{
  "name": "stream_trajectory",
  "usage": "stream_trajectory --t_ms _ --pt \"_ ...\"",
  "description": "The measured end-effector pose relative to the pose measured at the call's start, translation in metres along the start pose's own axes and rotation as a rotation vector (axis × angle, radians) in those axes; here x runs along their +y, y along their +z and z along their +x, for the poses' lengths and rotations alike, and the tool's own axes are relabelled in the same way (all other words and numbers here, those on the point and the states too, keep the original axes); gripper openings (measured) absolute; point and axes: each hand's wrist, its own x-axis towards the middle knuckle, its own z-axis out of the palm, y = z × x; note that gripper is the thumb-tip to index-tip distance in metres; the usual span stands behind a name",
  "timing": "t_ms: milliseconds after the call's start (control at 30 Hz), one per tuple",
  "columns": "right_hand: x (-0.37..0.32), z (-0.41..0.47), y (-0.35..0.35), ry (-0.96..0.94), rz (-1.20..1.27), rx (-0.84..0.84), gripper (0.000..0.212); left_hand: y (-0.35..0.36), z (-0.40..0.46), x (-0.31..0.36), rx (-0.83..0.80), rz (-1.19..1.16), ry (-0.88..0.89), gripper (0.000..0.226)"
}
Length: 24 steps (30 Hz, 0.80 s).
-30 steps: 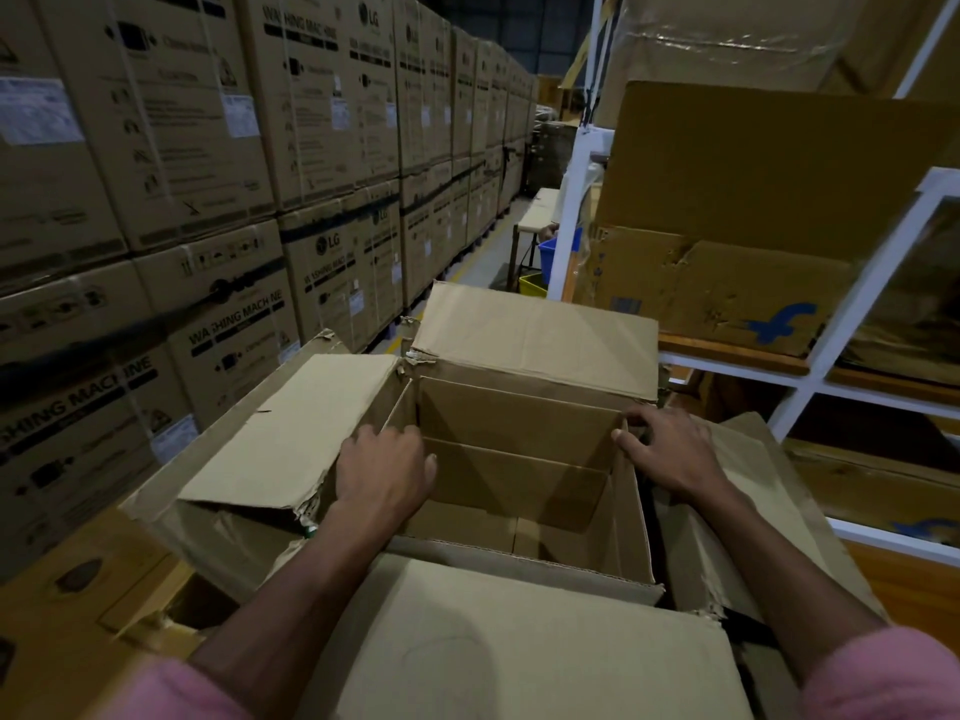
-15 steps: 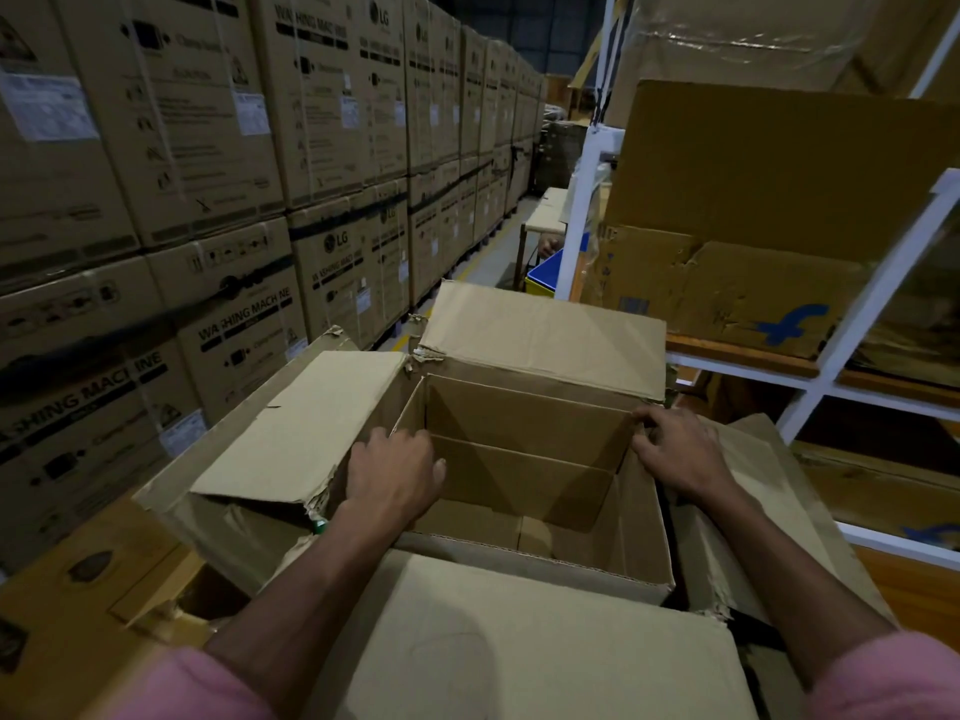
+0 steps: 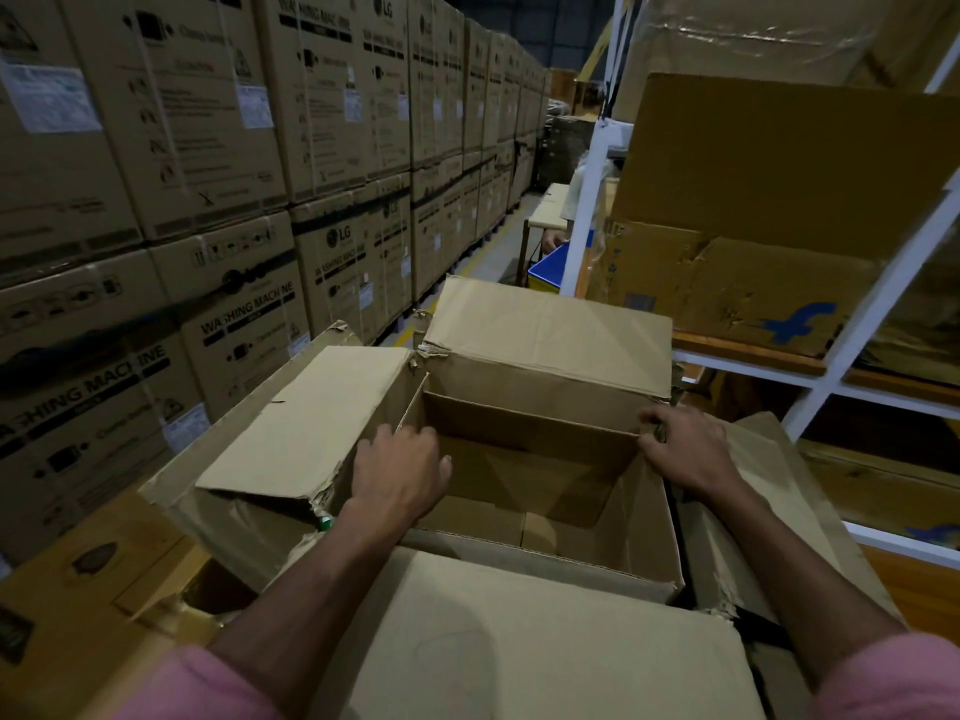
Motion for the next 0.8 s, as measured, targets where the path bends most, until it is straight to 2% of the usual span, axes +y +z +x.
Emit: stream_trajectory --t_ms 67,167,233,333,533,800 --pt "0.0 -0.0009 -0.0014 0.005 0.007 -0.021 0.048 0.0004 0.0001 -0.0003 0.0 -0.005 0.005 0.043" --pt "-0.0003 -0.0026 -0.0029 0.008 0.019 -0.042 0.071 0.0006 0.0 -0.0004 -0.008 -0.013 0.012 0.042" --pt "-0.0006 -0.003 -0.0021 0.002 0.016 -0.054 0.074 0.0003 -0.0003 0.0 -0.014 -0.014 0.017 0.043" --pt "-0.0003 -0.0012 -0.0002 0.0 -0.049 -0.068 0.07 0.0002 -0.0007 0.0003 -0.013 -0.012 0.016 0.043" --pt "0.0004 0.0032 0.0062 0.0 -0.131 -0.006 0.047 0.0004 -0.0018 0.0004 -0.013 -0.015 0.023 0.043" --pt "-0.0066 0.0049 0.0068 0.064 -0.181 0.041 0.046 0.0013 -0.0044 -0.0006 0.03 -0.015 0.025 0.041"
